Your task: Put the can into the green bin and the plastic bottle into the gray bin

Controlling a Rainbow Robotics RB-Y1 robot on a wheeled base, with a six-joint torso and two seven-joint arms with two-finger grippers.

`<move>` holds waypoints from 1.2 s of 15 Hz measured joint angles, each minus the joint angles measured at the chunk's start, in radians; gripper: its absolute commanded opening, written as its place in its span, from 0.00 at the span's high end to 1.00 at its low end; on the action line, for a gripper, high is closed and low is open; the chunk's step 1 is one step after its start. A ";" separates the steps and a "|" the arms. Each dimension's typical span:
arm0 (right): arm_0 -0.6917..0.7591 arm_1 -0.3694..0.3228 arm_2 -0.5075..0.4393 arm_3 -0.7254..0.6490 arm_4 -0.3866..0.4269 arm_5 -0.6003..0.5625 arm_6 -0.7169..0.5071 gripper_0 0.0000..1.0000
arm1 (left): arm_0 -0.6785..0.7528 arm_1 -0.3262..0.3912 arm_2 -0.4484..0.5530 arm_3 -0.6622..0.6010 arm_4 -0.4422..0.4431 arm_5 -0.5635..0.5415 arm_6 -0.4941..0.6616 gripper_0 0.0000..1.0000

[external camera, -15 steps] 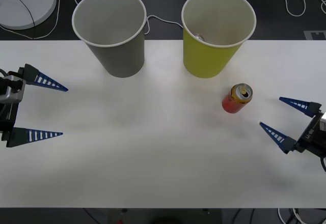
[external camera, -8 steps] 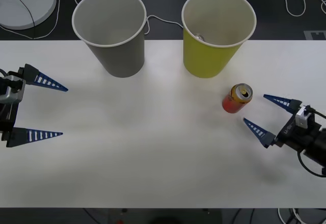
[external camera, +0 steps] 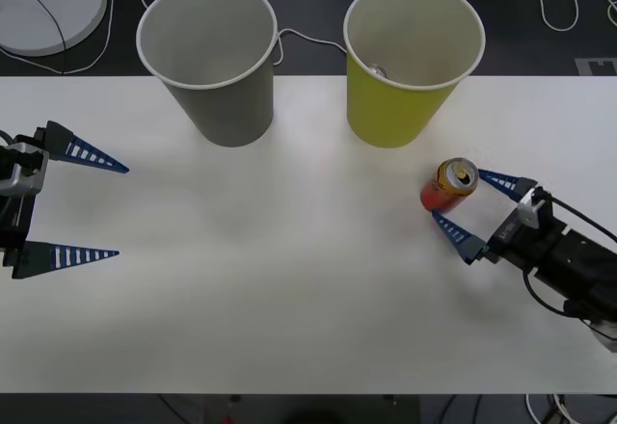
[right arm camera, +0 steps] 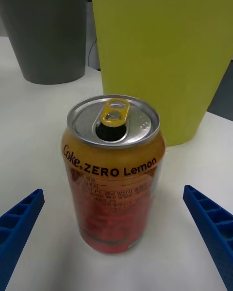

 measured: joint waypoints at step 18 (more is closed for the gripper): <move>-0.063 0.070 0.048 0.000 0.011 0.121 0.034 1.00 | 0.000 0.000 0.000 0.000 0.000 0.000 0.000 0.00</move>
